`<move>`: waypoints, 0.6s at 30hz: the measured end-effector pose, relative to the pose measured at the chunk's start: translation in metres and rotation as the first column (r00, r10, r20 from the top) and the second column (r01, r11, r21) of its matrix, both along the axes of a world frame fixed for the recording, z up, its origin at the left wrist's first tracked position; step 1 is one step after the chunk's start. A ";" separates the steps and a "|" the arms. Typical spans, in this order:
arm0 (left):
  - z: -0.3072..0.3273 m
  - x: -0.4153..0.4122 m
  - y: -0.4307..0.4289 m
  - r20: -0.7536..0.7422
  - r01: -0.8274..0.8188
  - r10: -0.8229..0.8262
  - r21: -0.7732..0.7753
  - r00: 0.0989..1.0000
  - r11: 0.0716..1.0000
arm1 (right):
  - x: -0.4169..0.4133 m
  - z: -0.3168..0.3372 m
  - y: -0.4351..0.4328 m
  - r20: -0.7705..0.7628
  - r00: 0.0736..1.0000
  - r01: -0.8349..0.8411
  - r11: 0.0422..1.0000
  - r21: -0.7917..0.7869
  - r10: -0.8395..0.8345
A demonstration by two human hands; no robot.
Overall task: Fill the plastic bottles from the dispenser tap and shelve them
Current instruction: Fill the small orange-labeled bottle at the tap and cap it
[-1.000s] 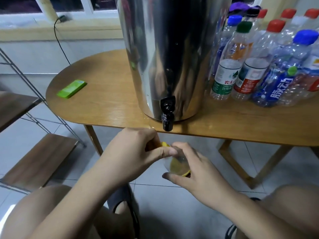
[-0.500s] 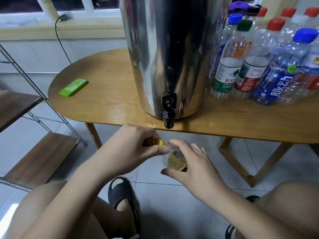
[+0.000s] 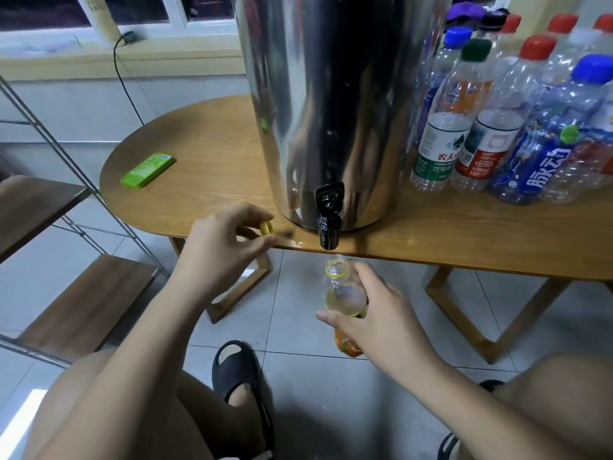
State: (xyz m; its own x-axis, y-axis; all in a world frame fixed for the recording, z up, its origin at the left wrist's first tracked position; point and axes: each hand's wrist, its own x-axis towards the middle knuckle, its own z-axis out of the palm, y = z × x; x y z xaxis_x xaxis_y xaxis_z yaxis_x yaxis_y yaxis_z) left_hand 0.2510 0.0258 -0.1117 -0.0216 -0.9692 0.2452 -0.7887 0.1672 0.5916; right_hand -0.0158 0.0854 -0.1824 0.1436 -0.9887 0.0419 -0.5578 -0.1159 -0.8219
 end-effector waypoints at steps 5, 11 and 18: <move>-0.021 -0.005 -0.012 -0.031 -0.075 0.074 -0.028 0.997 0.997 | 0.004 0.001 -0.005 0.023 1.000 0.010 1.000 -0.029 -0.010; -0.028 -0.010 -0.017 0.050 -0.092 0.094 -0.047 0.994 0.995 | 0.011 0.000 -0.010 0.001 1.000 0.032 0.999 -0.019 -0.032; -0.011 -0.019 -0.007 -0.118 -0.048 0.026 -0.190 0.993 0.981 | 0.019 0.002 -0.014 -0.021 0.997 0.073 0.997 0.016 -0.073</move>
